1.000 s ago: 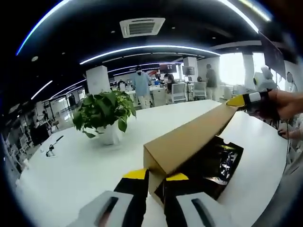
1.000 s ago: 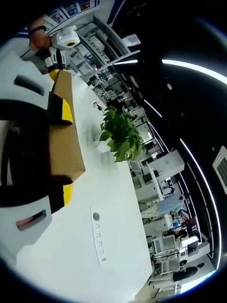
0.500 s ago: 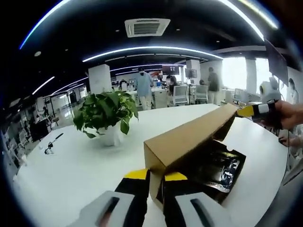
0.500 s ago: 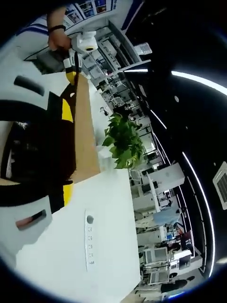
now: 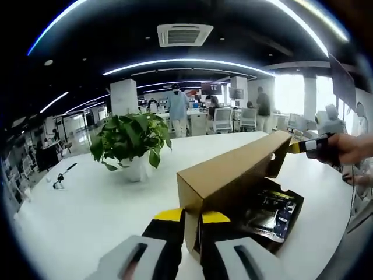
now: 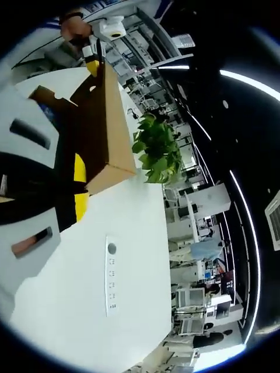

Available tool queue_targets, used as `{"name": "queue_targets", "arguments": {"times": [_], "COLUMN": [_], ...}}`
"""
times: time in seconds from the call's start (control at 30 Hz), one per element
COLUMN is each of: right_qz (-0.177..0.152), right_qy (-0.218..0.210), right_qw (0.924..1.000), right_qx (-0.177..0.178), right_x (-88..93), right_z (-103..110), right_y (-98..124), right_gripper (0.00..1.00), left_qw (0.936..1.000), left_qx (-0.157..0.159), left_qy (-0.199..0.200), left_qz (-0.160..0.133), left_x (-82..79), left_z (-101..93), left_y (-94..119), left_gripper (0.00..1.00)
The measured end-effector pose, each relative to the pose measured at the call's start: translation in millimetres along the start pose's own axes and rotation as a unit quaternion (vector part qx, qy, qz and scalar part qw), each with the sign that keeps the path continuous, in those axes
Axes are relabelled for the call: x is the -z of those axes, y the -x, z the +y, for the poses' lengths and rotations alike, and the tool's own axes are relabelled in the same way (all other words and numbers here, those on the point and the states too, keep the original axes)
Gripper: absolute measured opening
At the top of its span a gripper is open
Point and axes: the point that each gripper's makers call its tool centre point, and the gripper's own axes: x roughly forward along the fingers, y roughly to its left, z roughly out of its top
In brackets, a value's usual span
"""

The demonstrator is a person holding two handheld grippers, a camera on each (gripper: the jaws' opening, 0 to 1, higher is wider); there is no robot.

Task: Operate the shoe box by opening the lid, removing the specified soft item, and placing it in the target area until the item is outside and the box remains undamaged.

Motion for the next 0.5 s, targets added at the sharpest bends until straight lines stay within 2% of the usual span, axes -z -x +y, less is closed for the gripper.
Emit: {"name": "queue_targets", "arguments": {"times": [0.27,0.33,0.5], "right_qz": [-0.004,0.000,0.002], "right_qy": [-0.009,0.003,0.009], "right_qw": [0.9999,1.0000,0.9999], "right_qx": [-0.009,-0.007,-0.005], "right_x": [-3.3,-2.4,-4.6], "right_z": [-3,-5,-7], "right_y": [-10,-15,-25], "right_gripper": [0.01,0.01,0.01], "left_qw": [1.0000,1.0000,0.9999], "left_qx": [-0.003,-0.005,-0.005], "left_qy": [0.002,0.000,-0.005], "left_qz": [-0.006,-0.006,0.007], "left_x": [-2.7,-2.2,8.2], "left_z": [6.1,7.7,12.7], "left_y": [-6,-9,-20], "left_gripper": [0.08,0.07,0.06]}}
